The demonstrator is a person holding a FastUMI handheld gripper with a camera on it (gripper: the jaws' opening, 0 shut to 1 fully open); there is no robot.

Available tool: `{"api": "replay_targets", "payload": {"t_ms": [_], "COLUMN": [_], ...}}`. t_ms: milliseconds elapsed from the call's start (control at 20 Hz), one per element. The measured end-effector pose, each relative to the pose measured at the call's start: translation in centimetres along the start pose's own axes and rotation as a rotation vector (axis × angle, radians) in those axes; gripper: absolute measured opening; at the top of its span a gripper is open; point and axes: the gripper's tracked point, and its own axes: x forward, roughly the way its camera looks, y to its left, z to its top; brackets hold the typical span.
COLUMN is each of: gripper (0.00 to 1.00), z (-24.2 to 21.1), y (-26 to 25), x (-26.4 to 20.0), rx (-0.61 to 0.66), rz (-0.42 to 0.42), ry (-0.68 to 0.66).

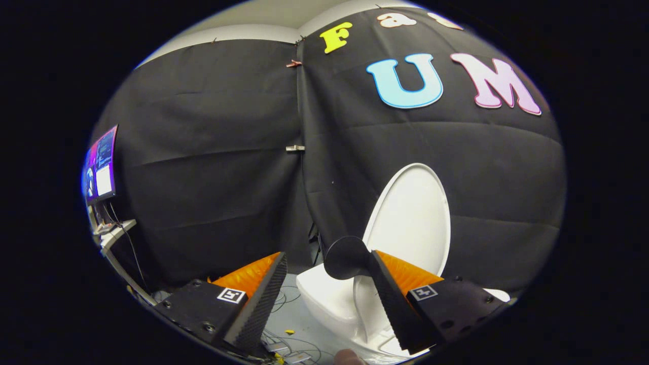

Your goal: Open the toilet lid.

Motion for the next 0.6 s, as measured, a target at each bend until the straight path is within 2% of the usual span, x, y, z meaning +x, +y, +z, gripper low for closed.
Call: {"api": "replay_targets", "payload": {"t_ms": [250,450,600], "gripper": [1.0,0.99,0.99], "z": [0.4,4.2,6.5], "y": [0.4,1.0,1.0], "x": [0.3,-1.8,-4.6], "rx": [-0.011,-0.005,-0.055], "rz": [0.031,0.053,0.046], "ry": [0.051,-0.023,-0.07]}}
